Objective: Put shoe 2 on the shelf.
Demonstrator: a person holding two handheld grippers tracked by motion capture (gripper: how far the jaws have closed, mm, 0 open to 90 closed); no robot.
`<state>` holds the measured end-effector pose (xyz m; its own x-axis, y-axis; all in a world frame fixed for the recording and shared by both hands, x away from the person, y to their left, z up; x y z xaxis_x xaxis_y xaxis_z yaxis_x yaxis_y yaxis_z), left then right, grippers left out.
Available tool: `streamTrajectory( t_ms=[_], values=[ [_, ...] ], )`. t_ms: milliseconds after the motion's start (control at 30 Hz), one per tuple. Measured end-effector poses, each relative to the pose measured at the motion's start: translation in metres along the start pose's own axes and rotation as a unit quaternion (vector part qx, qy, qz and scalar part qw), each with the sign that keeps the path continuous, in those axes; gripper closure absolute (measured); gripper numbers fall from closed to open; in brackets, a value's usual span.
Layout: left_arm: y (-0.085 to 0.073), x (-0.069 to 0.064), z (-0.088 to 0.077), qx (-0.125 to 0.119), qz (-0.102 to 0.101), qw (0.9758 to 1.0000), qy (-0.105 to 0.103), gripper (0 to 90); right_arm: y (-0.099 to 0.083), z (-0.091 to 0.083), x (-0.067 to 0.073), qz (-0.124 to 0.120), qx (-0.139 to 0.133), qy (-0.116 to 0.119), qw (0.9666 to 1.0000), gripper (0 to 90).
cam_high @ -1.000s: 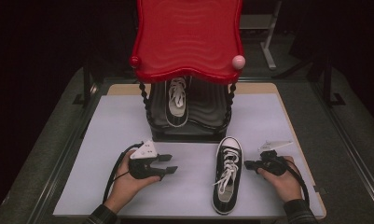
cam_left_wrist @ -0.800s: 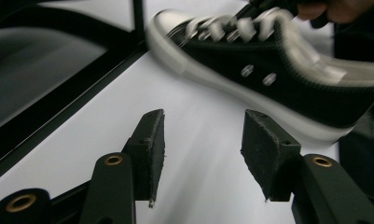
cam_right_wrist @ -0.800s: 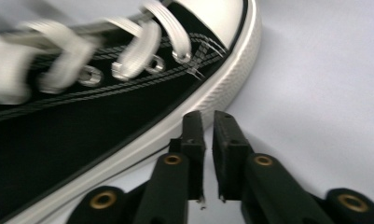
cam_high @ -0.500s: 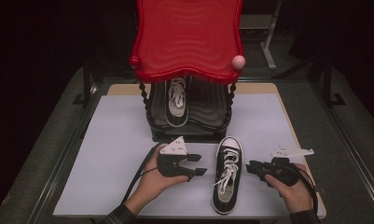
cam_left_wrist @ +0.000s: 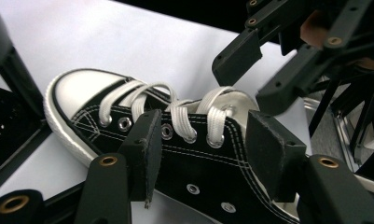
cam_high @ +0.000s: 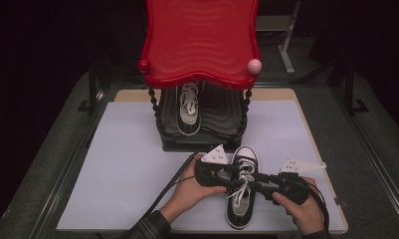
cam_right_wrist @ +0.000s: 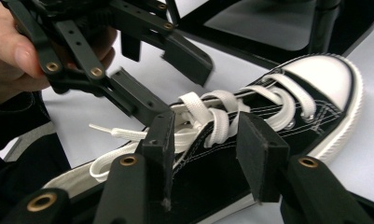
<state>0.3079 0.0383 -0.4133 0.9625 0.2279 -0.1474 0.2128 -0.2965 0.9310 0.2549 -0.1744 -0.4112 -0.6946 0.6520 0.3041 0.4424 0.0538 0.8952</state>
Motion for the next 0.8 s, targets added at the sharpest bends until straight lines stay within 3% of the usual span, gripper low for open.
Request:
streamTrajectory(
  t_ms=[100,167,233,300,400,633,800],
  values=[
    [-0.002,0.001,0.002,0.004,-0.007,1.0000,-0.003,45.8,-0.002,0.004,0.000,0.000,0.007,-0.003,1.0000,57.4],
    [-0.002,0.001,0.001,0.004,-0.008,0.9999,-0.014,53.4,-0.003,0.005,-0.002,0.000,0.011,-0.006,0.9999,58.9],
    [-0.002,-0.001,-0.001,0.008,-0.004,0.9995,-0.030,65.7,-0.004,0.005,-0.003,0.001,0.018,-0.003,0.9998,68.6],
    [-0.003,-0.002,-0.002,0.018,0.001,0.9994,-0.029,76.2,-0.005,0.006,-0.002,0.000,0.029,-0.006,0.9995,78.0],
    [-0.004,-0.002,-0.003,0.024,-0.001,0.9994,-0.027,84.0,-0.007,0.007,-0.004,-0.003,0.044,-0.005,0.9990,83.7],
    [-0.002,-0.003,-0.009,0.022,0.002,0.9995,-0.022,87.1,-0.005,0.004,-0.003,-0.019,0.045,0.004,0.9988,85.4],
    [0.007,-0.009,-0.020,0.004,-0.001,0.9993,-0.037,87.2,0.000,-0.003,0.004,-0.027,0.032,0.019,0.9989,85.5]
  ],
)
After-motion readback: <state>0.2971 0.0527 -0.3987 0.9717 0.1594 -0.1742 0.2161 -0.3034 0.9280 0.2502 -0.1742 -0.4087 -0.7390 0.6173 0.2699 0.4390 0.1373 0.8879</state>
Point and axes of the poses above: each handheld gripper's, and its own axes: z roughly forward along the jaws, y roughly out of its top, x roughly to its left, the point moved 2 cm from there along z, roughly forward along the jaws, and after that the axes turned 13 degrees about -x, right-handed, at the moved point
